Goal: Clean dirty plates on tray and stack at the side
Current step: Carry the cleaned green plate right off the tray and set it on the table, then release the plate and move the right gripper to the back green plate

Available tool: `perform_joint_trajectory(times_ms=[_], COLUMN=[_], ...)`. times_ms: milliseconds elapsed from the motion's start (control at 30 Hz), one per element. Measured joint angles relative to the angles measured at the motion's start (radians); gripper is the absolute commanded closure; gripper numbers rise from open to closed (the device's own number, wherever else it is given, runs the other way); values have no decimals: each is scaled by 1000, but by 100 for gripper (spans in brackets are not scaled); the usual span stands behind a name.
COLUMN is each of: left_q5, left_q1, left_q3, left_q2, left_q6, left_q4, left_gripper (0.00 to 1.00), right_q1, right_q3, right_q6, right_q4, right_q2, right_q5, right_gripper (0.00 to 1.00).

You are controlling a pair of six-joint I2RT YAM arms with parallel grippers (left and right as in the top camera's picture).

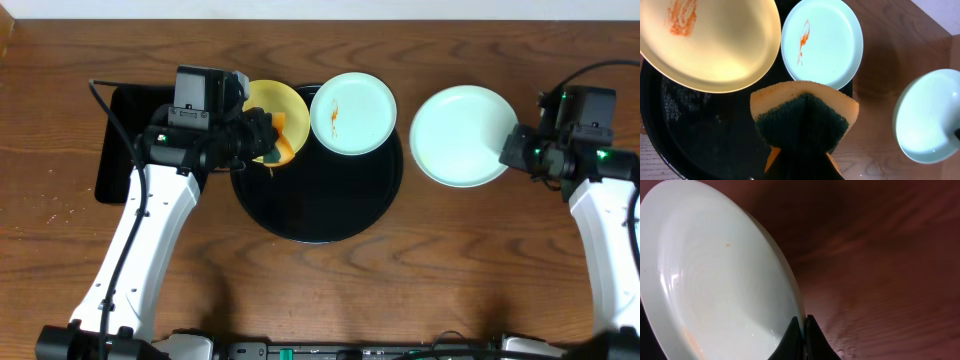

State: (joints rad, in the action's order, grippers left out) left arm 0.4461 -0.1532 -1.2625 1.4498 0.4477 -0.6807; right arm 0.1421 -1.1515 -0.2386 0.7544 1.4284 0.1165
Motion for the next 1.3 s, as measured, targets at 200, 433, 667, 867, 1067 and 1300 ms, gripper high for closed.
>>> perform_joint_trajectory(times_ms=[200,433,667,867,1067,1300], left_q5=[0,0,0,0,0,0], left_q1=[0,0,0,0,0,0], left_q3=[0,0,0,0,0,0], left_q2=[0,0,0,0,0,10], left_q6=[0,0,0,0,0,-3], left_q4=[0,0,0,0,0,0], left_gripper=[92,92,92,92,92,93], right_q1=[14,32,87,90,87,-67], right_q3=[55,68,68,68,45,-84], right_q6=[-41,-88,-114,-87,-31,-13], right_q4=[-73,-129,-119,-87,-10,-30], right_q2=[134,279,303,303,297,249], right_q5=[-68,-99,-107,-56,63,172], right_gripper=[99,99,59,10,2,14])
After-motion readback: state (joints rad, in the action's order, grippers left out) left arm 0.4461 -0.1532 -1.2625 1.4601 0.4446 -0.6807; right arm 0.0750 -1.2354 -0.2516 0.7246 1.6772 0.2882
